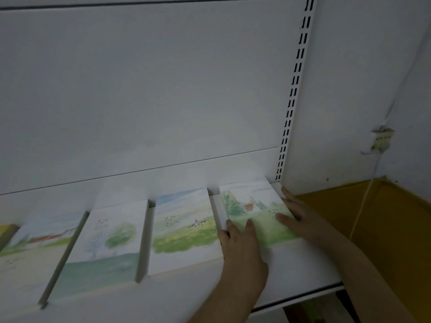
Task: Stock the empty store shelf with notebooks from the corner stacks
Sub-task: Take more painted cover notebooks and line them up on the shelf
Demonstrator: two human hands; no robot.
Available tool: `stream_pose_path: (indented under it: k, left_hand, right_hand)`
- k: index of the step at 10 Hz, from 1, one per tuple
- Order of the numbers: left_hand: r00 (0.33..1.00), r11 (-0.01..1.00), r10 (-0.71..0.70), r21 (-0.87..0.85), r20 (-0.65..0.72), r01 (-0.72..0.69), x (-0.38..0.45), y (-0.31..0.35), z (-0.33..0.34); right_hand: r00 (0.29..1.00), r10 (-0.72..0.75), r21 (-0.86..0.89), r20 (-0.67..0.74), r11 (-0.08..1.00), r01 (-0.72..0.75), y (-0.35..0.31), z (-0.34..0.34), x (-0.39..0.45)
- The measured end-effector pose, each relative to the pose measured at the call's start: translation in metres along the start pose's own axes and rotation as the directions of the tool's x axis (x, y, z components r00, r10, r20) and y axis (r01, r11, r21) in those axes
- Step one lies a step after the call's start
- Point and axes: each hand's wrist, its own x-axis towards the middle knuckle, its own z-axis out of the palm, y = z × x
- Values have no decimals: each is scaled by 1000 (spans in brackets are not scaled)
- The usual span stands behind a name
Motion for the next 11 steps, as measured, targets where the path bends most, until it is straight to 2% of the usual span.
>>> stream_pose_path:
  k: [2,4,5,6,7,8,9,10,11]
  left_hand:
    - [998,998,-50,-22,34,51,2,2,-1]
    - [991,995,-97,13,88,96,1,11,-8]
    - [993,995,-95,29,66,93,-2,11,-8]
    - [997,997,-60,47,51,57,-4,7,-11]
    - [999,996,6,88,35,-9,-3,0,-14]
    - [993,987,108,111,49,-112,-3,-10,-25]
    - [978,972,202,112,44,-206,-6,-24,-52]
    - [956,955,286,104,-61,-278,-13,-41,-81]
    - [937,978,208,51,-281,-201,-20,-83,-92]
  right_hand:
    - [999,2,-26,40,1000,-1,-10,1,-3]
    - [996,78,-280,31,958,-67,-19,8,-9]
    - [994,89,-327,58,943,-66,-21,9,-4]
    - [999,5,-202,33,979,2,-20,3,12]
    - [995,-1,-209,-101,978,-20,-24,5,16]
    - [979,61,-315,-194,941,-121,-27,12,22]
    - [974,163,-520,-156,825,-221,-42,5,29]
    - [984,67,-371,-164,920,-124,-72,-4,28]
    - [953,-125,-5,-274,992,128,-129,-29,5]
